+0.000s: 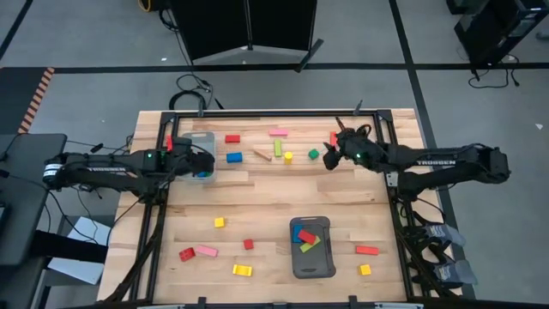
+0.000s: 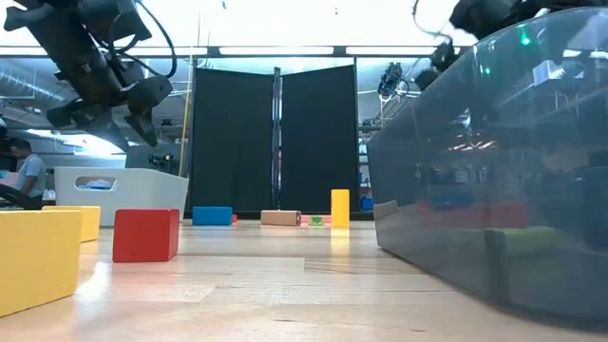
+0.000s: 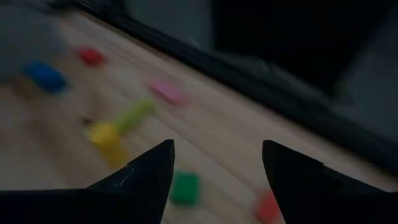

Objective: Sort blocks by size
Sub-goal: Put the red cube block into the gray bin, then put the brown rectangular block into the black bin

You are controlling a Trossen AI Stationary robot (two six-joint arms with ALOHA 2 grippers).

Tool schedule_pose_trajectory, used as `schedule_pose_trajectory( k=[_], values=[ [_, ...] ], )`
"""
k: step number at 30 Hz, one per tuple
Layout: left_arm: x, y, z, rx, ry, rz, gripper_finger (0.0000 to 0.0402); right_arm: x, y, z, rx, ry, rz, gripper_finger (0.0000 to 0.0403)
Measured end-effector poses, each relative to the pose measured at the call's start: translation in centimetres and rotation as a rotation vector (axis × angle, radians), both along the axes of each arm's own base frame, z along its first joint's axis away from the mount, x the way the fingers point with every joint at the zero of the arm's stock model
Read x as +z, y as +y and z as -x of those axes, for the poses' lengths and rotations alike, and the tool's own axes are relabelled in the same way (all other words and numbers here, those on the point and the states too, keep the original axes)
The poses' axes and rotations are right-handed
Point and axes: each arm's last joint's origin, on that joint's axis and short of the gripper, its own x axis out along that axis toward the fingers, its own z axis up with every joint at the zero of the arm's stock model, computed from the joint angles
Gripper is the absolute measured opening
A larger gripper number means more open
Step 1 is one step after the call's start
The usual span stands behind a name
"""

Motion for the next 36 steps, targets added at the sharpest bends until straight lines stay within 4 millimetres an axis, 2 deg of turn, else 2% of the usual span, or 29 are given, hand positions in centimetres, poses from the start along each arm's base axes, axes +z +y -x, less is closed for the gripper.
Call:
schedule_pose_trajectory(
  k=[6,11,16,30,36],
  values=[
    [1.1,-0.6,-1.8,-0.165,-0.120,-0.059,0.0272,-0.2,-2.5,2.1,-0.322,0.142,-0.230,0.0264],
    [2.3,-1.2,-2.9,-0.261,-0.214,-0.128,0.0269,-1.3,-4.4,3.3,-0.451,0.183,-0.397,0.0269],
    [2.6,-1.4,-3.2,-0.291,-0.236,-0.146,0.0269,-3.1,-5.7,3.2,-0.499,0.225,-0.508,0.0268],
    [2.5,-1.7,-3.2,-0.346,-0.195,-0.170,0.0269,-8.5,-7.7,1.8,-0.685,0.304,-0.624,0.0236],
    [2.5,-1.7,-3.2,-0.363,-0.181,-0.176,0.0269,-9.4,-8.2,1.6,-0.711,0.312,-0.645,0.0236]
  ],
)
